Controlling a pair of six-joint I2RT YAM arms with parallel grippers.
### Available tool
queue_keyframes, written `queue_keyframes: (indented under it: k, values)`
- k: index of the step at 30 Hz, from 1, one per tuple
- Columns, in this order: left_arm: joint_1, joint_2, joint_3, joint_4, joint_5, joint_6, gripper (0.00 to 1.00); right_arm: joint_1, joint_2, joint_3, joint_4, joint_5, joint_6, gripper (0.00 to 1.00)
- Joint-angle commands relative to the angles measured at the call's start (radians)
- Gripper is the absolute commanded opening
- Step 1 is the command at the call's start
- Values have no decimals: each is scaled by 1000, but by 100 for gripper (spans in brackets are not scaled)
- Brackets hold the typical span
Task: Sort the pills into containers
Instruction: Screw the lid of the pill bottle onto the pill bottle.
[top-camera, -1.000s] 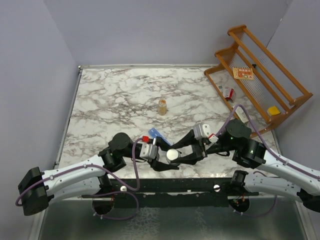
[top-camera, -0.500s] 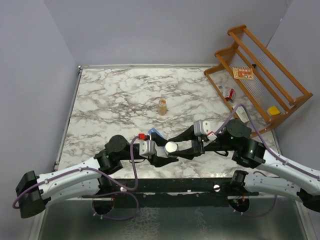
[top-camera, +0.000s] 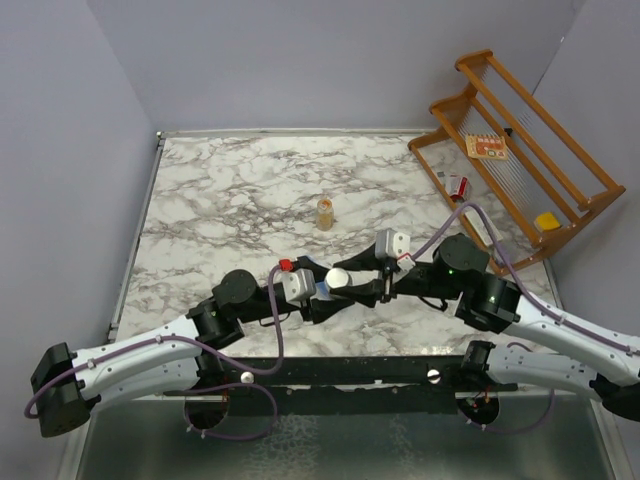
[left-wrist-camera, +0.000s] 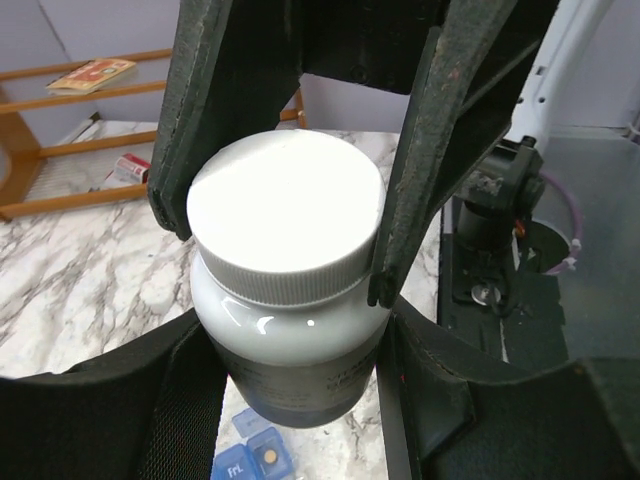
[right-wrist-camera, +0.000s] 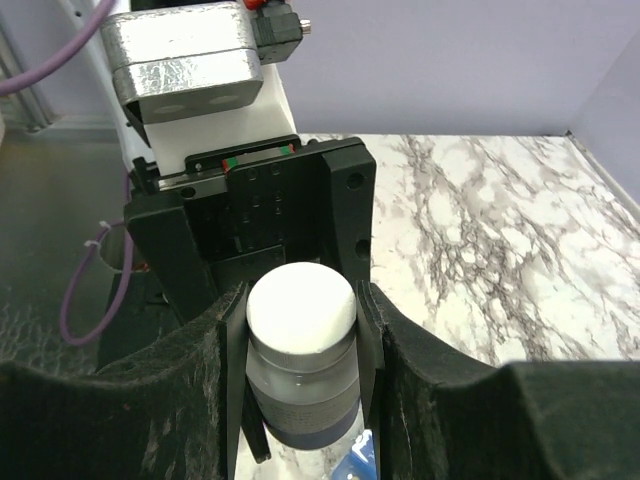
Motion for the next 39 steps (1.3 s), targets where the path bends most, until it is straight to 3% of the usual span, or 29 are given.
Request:
queue_keyframes:
  k: [1, 15, 27, 28, 30, 33, 39]
  values:
    - [12, -40, 40, 131, -212, 27, 0, 11, 28, -30, -103, 73, 18, 1]
    - [12, 6, 44, 238, -464, 36, 0, 11, 147, -46, -43, 233, 44, 1]
    - [12, 36, 53, 256, -429, 31, 0, 12, 122, -46, -14, 275, 39, 1]
    - [11, 31, 51, 255, -421, 30, 0, 12, 119, -49, -12, 279, 40, 7]
    - [12, 25, 51, 255, -400, 28, 0, 13, 111, -57, -1, 295, 42, 28]
    - [12, 20, 50, 254, -369, 20, 0, 11, 101, -63, 9, 301, 42, 41]
    - [11, 35, 56, 253, -333, 10, 0, 12, 110, -50, 3, 292, 33, 45]
